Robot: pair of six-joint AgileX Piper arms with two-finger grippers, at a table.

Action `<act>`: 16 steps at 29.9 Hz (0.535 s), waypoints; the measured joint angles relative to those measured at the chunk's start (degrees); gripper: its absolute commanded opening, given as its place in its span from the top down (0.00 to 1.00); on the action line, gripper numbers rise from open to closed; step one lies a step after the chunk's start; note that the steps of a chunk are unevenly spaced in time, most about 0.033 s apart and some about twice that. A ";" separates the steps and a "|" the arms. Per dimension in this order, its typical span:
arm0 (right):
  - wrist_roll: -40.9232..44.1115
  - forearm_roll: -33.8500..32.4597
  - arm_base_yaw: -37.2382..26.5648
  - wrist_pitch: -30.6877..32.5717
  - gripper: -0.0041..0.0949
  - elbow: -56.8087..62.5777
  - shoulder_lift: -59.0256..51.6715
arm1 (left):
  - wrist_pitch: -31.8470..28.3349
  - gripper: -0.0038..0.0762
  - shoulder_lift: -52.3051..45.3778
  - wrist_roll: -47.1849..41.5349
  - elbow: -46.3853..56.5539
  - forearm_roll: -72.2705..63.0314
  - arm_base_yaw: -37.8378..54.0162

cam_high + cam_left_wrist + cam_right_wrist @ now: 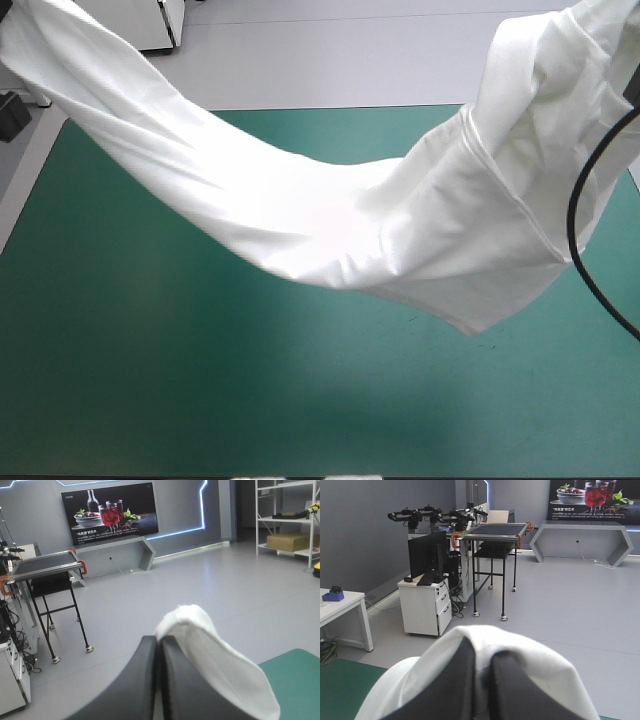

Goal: Fold the cloth

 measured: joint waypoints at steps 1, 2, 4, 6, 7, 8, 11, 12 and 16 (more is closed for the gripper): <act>0.27 0.17 0.00 0.00 0.97 0.51 -0.22 | 0.90 0.98 -0.13 0.20 -0.04 0.00 0.00; 0.42 0.31 0.00 0.00 0.97 1.54 -0.53 | 2.24 0.98 -0.13 0.31 -0.04 0.00 0.00; 0.61 0.38 0.00 0.00 0.97 4.47 -1.36 | 3.59 0.98 0.32 0.36 0.19 0.38 0.00; 0.66 0.33 0.00 0.00 0.97 9.57 -2.82 | 3.53 0.98 0.72 -0.50 2.11 1.21 0.00; 0.75 0.24 0.00 0.00 0.97 12.87 -3.83 | 3.53 0.98 0.77 -0.77 3.41 1.49 0.00; 0.81 0.08 0.00 0.00 0.97 16.56 -5.02 | 3.53 0.98 0.77 -1.14 5.35 1.71 0.00; 0.87 -0.27 0.00 0.00 0.97 28.45 -9.05 | 3.53 0.98 0.10 -2.41 13.07 2.02 0.00; 0.87 -0.26 0.00 0.00 0.97 32.89 -10.57 | 3.53 0.98 -0.43 -2.61 16.70 2.09 0.00; 0.87 -0.32 0.00 0.00 0.97 47.98 -14.84 | 3.58 0.98 -3.33 -2.68 32.33 2.81 0.00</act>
